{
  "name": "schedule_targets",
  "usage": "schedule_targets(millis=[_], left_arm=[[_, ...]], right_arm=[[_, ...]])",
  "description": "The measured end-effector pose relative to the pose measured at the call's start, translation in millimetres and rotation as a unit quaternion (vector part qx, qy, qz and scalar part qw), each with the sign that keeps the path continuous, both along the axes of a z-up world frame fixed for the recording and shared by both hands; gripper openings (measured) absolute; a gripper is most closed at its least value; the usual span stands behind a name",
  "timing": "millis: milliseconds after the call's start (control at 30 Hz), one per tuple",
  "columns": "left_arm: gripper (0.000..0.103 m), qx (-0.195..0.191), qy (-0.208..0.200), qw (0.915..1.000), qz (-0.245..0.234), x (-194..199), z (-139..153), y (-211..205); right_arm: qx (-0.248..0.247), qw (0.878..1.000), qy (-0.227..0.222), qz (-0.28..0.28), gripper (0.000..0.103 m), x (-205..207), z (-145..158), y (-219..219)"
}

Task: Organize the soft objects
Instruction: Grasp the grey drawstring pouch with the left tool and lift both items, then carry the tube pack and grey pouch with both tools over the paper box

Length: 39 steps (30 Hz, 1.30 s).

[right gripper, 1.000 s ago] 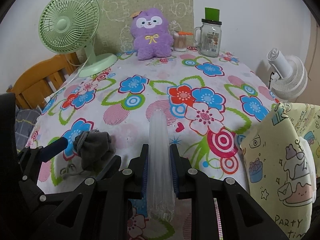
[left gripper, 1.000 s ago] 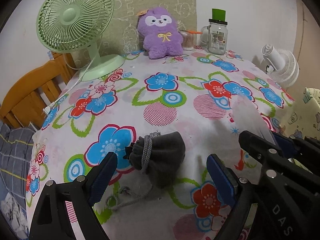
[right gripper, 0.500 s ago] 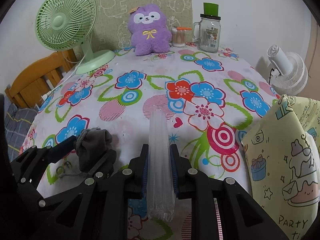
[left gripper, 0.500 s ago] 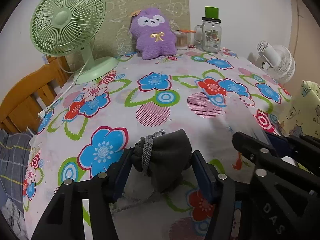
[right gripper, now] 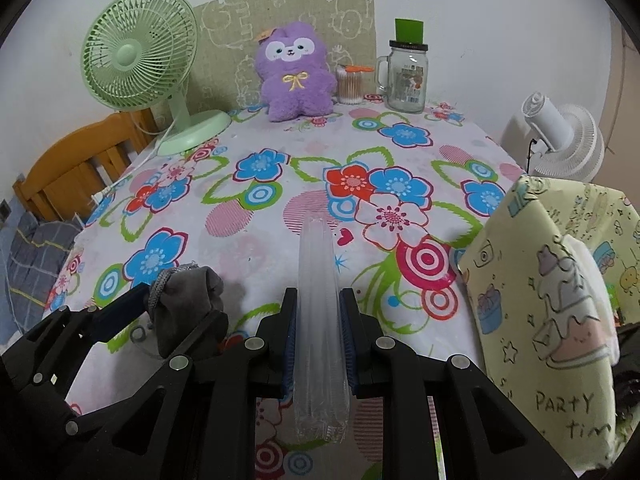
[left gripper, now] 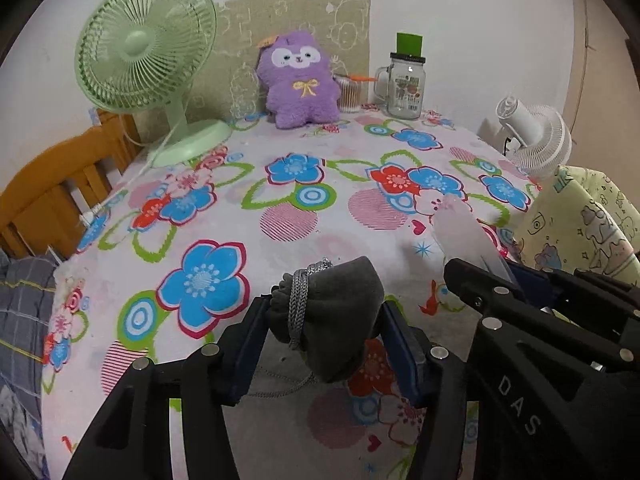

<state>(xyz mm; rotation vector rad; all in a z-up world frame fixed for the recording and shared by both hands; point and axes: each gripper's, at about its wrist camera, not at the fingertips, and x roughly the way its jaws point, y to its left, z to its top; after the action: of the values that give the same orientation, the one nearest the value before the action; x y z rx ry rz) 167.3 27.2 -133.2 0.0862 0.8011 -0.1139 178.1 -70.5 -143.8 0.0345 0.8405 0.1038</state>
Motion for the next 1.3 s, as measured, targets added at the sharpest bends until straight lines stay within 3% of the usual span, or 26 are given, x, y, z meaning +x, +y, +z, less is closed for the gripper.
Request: schedule_targets(millis=[667,1300], left_arm=[[0.058,-0.015,-0.043,0.9989,0.007,-53,32,-7],[0.058,-0.011,-0.085,0.9963,-0.006,-77,71,-28]], right_arm=[[0.005,0.999,-0.049,0.012,0.023,-53,37,-11],[0.003,0.995,-0.098,0.009,0.023,-80,79,-33]])
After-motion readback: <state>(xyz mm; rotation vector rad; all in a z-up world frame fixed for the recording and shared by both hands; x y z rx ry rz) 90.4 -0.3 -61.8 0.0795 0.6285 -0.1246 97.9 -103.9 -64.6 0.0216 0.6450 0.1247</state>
